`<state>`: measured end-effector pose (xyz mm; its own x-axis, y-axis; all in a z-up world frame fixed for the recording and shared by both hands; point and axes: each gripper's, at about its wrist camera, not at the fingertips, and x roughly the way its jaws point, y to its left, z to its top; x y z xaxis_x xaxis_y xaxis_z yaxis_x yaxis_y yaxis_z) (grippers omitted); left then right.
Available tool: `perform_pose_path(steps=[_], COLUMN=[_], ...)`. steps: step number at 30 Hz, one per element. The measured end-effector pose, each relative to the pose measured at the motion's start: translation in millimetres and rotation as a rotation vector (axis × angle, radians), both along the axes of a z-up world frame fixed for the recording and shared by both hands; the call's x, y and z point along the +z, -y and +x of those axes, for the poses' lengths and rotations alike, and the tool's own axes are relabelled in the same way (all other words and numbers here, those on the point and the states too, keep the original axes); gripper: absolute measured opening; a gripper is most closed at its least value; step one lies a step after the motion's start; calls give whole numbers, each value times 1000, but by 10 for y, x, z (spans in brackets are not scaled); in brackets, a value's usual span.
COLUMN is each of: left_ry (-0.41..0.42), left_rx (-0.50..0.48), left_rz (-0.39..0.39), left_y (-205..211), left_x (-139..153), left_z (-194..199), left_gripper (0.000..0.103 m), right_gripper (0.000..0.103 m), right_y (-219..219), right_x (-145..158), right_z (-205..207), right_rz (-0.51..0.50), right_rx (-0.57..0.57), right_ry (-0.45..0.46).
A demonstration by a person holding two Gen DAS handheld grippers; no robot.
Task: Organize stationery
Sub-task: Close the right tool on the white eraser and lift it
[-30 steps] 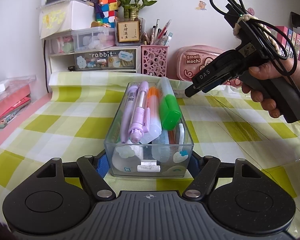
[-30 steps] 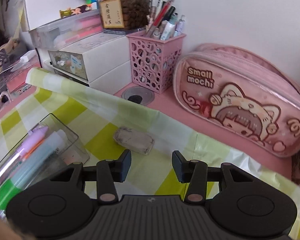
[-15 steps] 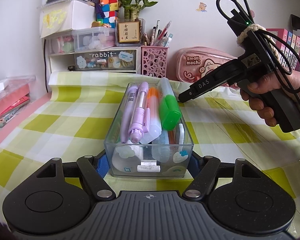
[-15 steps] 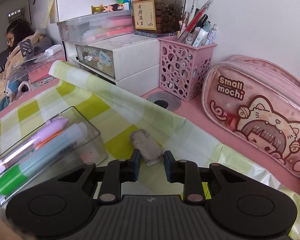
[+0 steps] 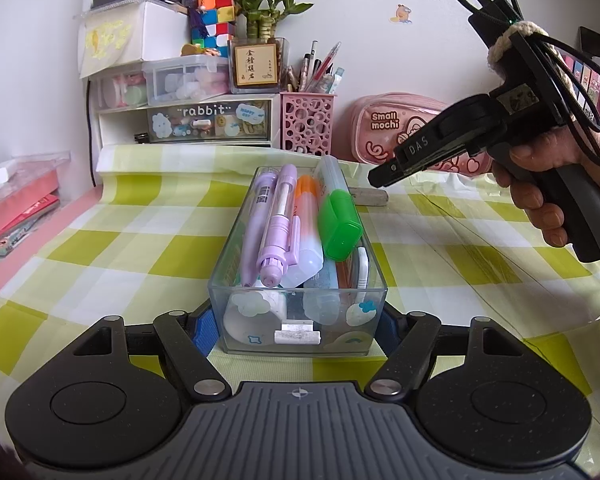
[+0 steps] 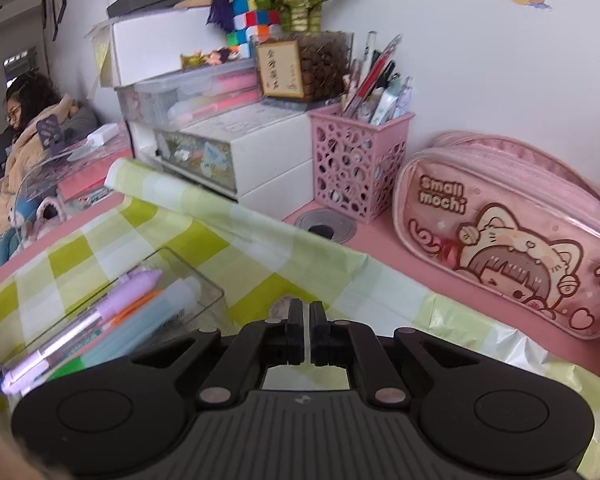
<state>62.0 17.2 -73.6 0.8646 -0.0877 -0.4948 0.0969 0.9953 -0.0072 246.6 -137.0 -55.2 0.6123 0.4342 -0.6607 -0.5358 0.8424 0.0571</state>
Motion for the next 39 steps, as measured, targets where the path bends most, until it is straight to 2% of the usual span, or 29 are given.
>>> perform_pose_path(steps=[2, 3, 4, 5, 6, 7, 11, 12, 13, 14, 16, 20, 24, 29, 39], left_ry=[0, 1, 1, 2, 2, 2, 2, 3, 3, 3, 3, 2, 2, 2, 2], left_rx=[-2, -3, -4, -4, -5, -6, -7, -7, -7, -7, -7, -8, -8, -7, -8], left_rz=[1, 1, 1, 1, 1, 2, 3, 2, 2, 2, 2, -3, 1, 5, 5], left_y=[3, 1, -2, 0, -4, -1, -3, -4, -4, -3, -5, -7, -7, -2, -3], left_x=[-1, -1, 0, -1, 0, 0, 0, 0, 0, 0, 0, 2, -1, -5, -5], left_z=[-3, -3, -5, -5, -1, -1, -4, -4, -4, -4, -4, -1, -1, -7, -9], left_gripper=[72, 72, 72, 72, 72, 72, 72, 72, 72, 72, 72, 72, 72, 72, 72], right_gripper=[4, 15, 36, 47, 66, 76, 72, 61, 36, 32, 25, 22, 21, 21, 20], right_y=[-34, -47, -55, -60, -63, -69, -78, -55, -20, 20, 39, 52, 104, 200, 344], right_x=[-56, -83, -112, -137, -158, -177, -245, -251, -250, -250, -262, -211, -118, -2, 205], right_z=[-32, -35, -31, -29, -27, -22, 68, 106, 136, 156, 99, -50, -194, -323, -515], right_rz=[-58, -88, -116, -142, -161, -173, -138, -110, -75, -35, -30, -37, 0, 71, 212], right_rx=[23, 35, 45, 52, 61, 71, 110, 102, 90, 71, 60, 46, 0, -90, -188], right_ry=[17, 22, 28, 40, 56, 72, 77, 58, 34, 10, 30, 36, 43, 35, 35])
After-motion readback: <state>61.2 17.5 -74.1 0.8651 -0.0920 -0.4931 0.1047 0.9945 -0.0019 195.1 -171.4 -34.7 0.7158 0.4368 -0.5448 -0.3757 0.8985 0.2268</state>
